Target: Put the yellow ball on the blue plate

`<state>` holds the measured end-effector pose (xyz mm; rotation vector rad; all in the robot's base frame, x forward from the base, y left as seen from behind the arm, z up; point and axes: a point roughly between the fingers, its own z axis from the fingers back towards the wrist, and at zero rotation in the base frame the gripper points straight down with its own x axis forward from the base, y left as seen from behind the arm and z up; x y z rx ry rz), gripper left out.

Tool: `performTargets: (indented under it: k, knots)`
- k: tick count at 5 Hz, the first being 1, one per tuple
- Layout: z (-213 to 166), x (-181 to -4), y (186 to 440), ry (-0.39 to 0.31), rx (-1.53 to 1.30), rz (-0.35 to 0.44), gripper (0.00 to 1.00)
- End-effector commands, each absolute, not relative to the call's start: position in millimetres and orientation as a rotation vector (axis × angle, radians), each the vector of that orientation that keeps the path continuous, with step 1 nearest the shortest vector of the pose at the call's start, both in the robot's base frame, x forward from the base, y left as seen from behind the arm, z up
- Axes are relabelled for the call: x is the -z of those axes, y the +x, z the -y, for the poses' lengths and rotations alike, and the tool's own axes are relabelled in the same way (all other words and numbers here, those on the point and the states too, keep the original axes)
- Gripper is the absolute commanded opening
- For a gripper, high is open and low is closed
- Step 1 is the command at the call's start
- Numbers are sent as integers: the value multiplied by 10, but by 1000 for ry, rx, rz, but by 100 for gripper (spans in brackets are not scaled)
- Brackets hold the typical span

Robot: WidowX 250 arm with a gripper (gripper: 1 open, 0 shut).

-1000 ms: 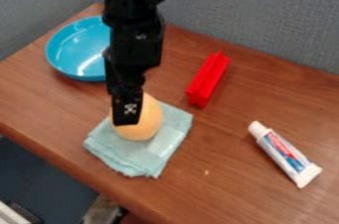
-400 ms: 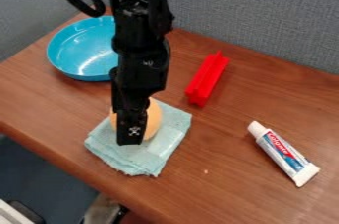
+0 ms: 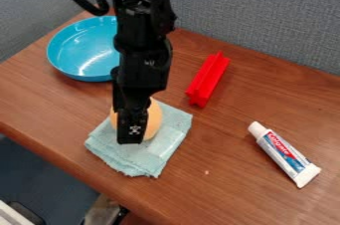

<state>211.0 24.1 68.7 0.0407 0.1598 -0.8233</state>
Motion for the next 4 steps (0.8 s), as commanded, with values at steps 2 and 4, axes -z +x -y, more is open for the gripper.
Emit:
performTargets:
  k: [2,4]
  knots:
    - [-278,-789,2186,73,835,-138,100]
    - [-294,-804,2184,80,833,-145,100]
